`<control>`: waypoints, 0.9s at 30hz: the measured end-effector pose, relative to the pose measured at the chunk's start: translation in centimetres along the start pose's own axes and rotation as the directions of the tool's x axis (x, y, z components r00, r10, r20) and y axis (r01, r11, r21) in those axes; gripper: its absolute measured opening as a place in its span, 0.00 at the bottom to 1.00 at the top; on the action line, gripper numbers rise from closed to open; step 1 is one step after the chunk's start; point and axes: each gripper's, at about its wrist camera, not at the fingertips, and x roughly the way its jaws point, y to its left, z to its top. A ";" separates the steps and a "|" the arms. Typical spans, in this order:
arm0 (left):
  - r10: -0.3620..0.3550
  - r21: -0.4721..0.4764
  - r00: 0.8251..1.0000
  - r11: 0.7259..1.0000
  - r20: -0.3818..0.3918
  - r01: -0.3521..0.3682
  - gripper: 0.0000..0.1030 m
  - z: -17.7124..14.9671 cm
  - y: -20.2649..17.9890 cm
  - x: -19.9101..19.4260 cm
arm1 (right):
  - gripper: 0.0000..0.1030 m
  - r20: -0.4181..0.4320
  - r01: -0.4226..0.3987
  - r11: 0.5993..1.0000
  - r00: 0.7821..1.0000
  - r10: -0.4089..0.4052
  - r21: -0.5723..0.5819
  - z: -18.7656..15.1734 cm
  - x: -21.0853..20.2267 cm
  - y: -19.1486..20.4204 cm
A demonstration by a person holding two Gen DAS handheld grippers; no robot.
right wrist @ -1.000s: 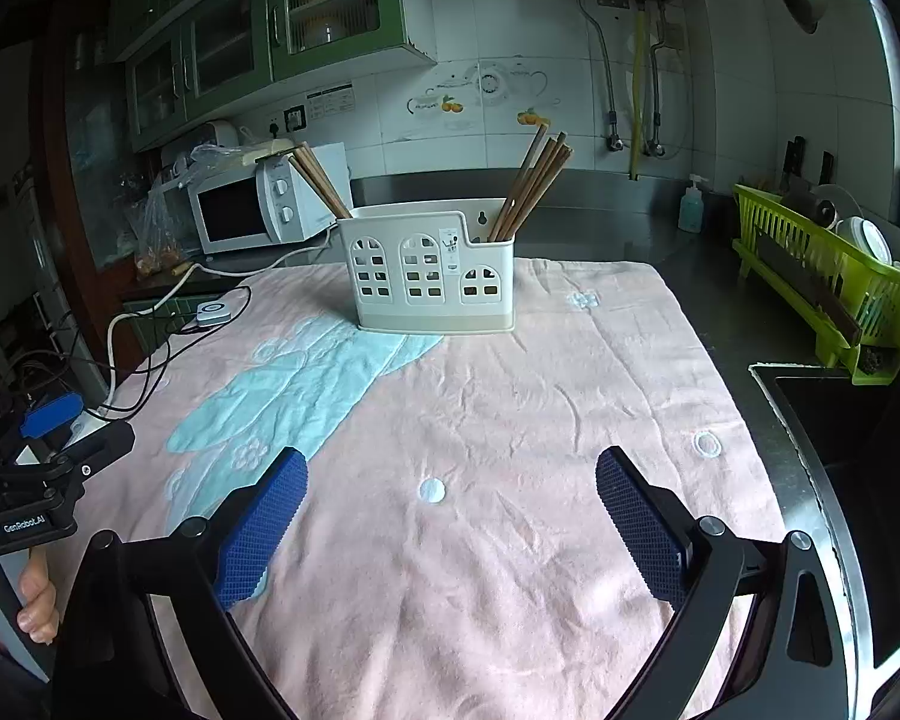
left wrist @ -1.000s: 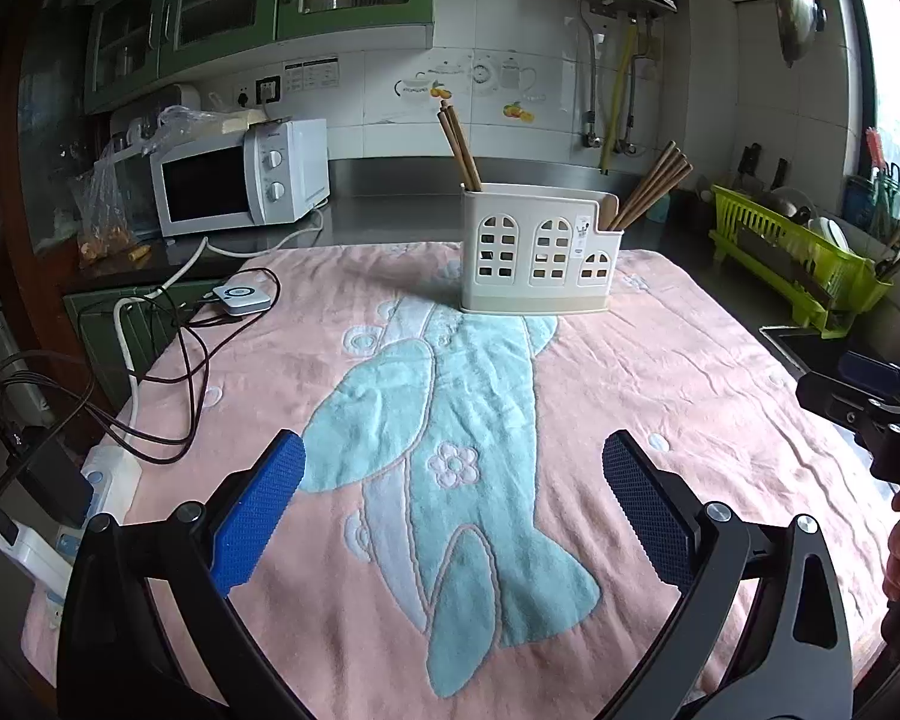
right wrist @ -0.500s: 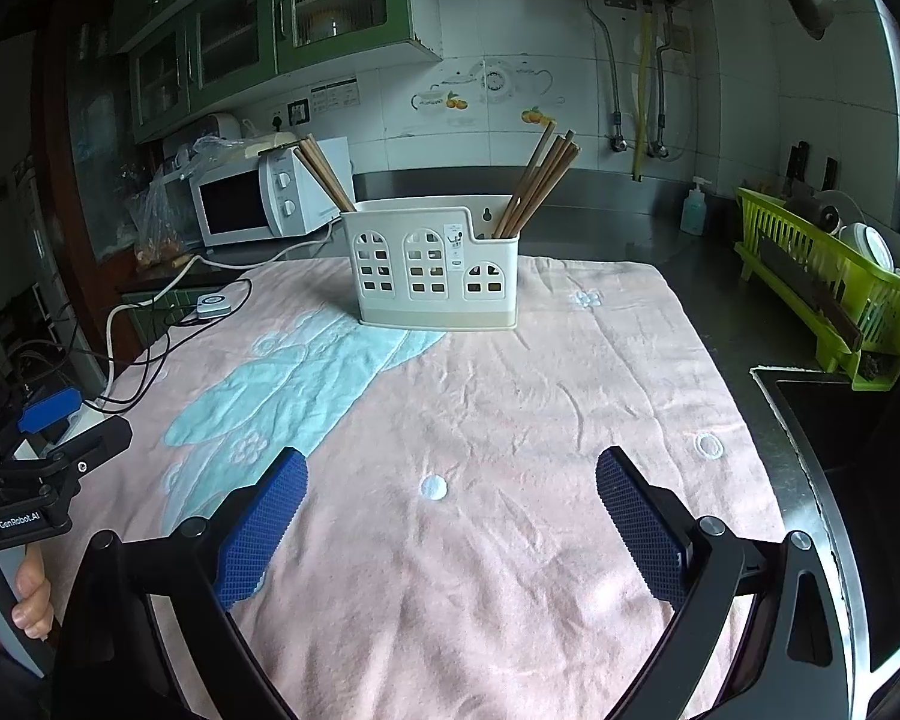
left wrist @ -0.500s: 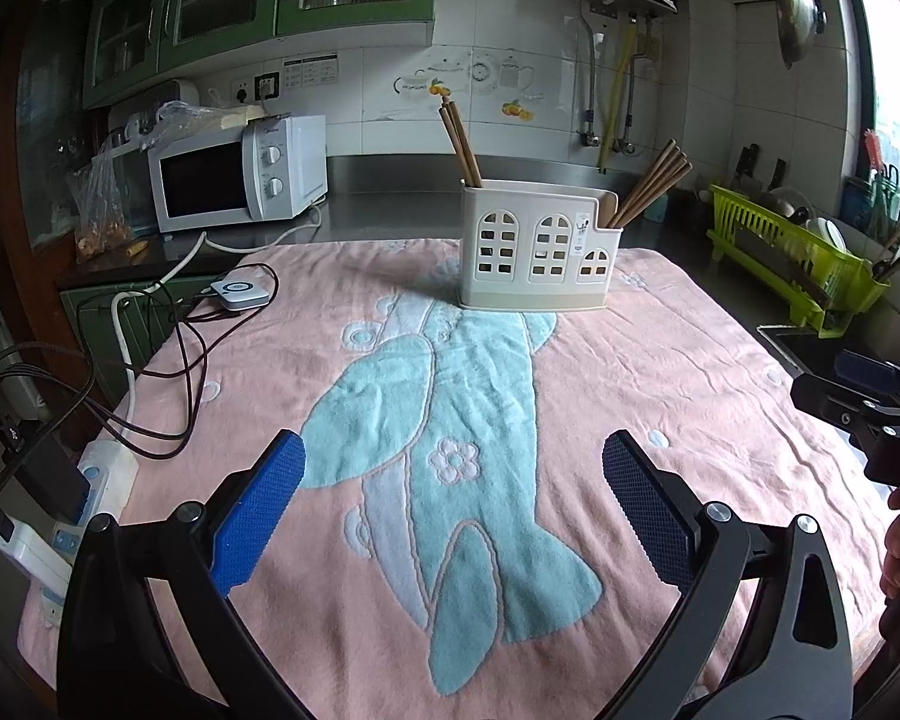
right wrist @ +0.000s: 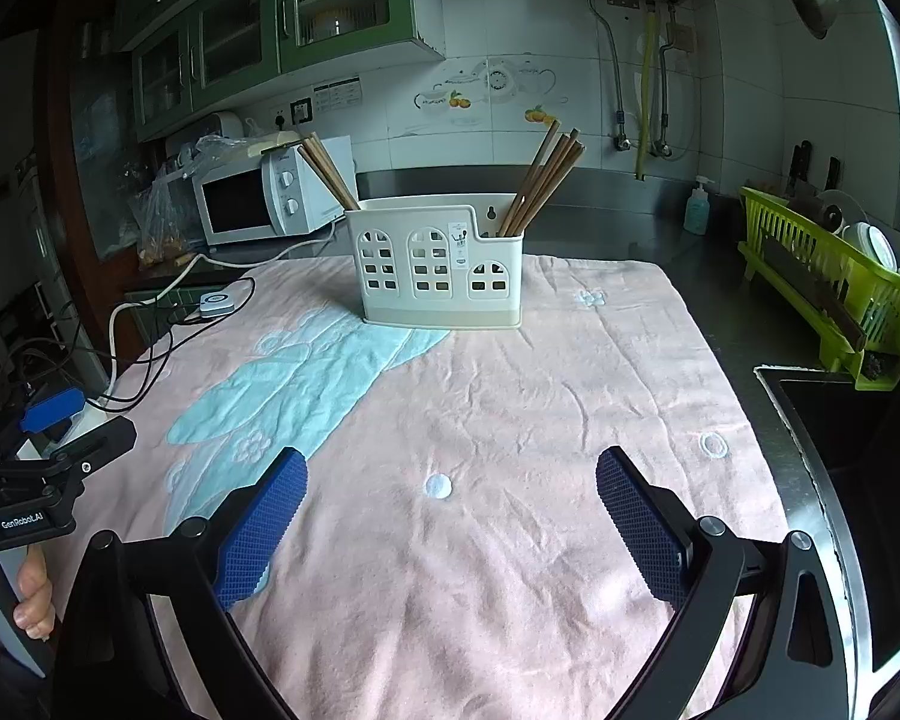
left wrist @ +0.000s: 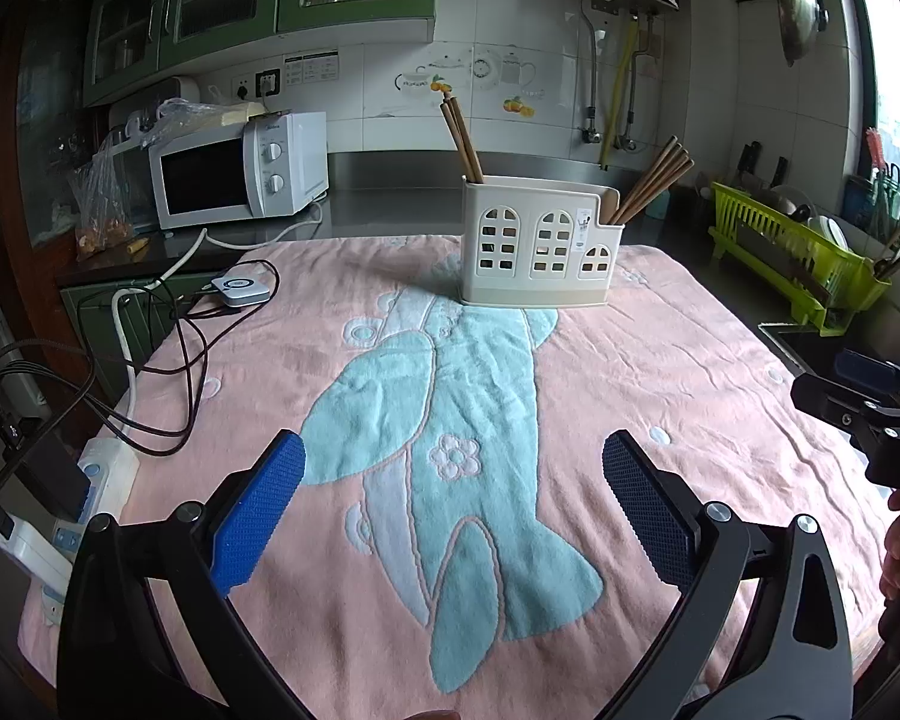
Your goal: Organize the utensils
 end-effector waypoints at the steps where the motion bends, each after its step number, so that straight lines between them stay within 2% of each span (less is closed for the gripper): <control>1: 0.000 0.000 1.000 1.000 -0.001 0.000 0.96 0.0 0.1 0.0 | 0.91 0.001 0.002 1.000 1.000 -0.002 0.000 0.0 0.0 0.0; 27: 0.002 0.001 1.000 1.000 -0.005 -0.002 0.96 -0.1 0.1 0.1 | 0.91 -0.003 -0.004 1.000 1.000 0.004 -0.004 0.0 0.1 0.2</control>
